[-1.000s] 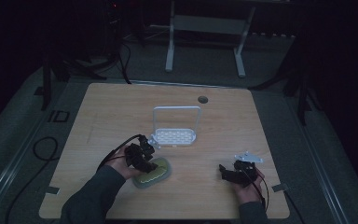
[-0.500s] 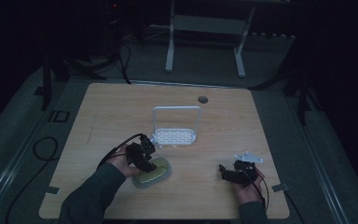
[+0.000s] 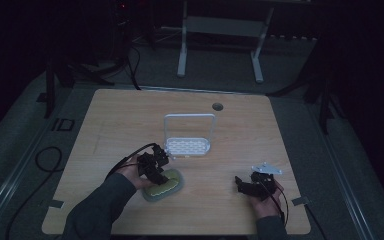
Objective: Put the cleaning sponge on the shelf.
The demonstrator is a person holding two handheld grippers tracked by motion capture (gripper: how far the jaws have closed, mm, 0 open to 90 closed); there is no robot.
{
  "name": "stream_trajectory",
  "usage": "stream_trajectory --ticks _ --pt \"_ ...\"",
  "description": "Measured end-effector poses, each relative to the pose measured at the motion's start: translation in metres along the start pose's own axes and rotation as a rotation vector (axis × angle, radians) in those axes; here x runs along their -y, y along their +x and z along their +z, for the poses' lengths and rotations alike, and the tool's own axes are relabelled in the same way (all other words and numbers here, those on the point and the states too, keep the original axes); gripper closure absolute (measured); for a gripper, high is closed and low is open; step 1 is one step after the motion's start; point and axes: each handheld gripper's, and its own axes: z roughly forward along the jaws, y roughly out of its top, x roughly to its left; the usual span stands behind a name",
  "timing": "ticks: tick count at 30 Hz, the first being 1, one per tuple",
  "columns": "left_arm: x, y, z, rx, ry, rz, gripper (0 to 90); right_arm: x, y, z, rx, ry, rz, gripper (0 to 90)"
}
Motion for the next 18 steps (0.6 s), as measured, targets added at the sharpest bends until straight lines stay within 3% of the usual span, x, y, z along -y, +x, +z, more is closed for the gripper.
stream_trajectory --ticks 18 --pt "-0.0099 -0.0013 0.0059 0.031 0.105 0.011 64.8 0.0000 0.0000 0.0000 0.000 0.000 0.001 16.9"
